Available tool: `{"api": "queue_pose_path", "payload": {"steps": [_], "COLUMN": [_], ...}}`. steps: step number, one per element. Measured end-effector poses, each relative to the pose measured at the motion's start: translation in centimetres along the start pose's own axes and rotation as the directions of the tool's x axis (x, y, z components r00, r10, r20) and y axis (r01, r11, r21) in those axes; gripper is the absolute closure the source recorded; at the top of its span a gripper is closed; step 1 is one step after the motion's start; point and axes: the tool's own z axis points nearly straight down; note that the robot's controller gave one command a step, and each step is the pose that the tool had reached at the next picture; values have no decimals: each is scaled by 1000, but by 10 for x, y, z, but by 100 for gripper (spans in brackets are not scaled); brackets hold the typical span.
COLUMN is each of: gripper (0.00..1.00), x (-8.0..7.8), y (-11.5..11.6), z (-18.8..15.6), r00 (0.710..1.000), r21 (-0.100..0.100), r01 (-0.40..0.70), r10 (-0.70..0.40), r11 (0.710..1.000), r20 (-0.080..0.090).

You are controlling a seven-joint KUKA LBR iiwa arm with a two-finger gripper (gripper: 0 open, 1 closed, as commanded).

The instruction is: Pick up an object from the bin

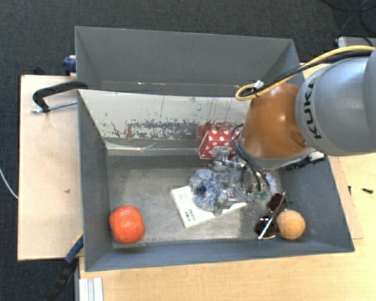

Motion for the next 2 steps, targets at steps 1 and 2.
{"api": "queue_pose_path", "payload": {"steps": [1,2], "gripper": [0,100], "x": [1,-5], "y": [21,4], "z": [-1,-6], "r00": [985,1000], "r21": [17,4], "r01": [-173,2], "r10": [173,-2], "r11": [985,1000], "r20": [6,13]}}
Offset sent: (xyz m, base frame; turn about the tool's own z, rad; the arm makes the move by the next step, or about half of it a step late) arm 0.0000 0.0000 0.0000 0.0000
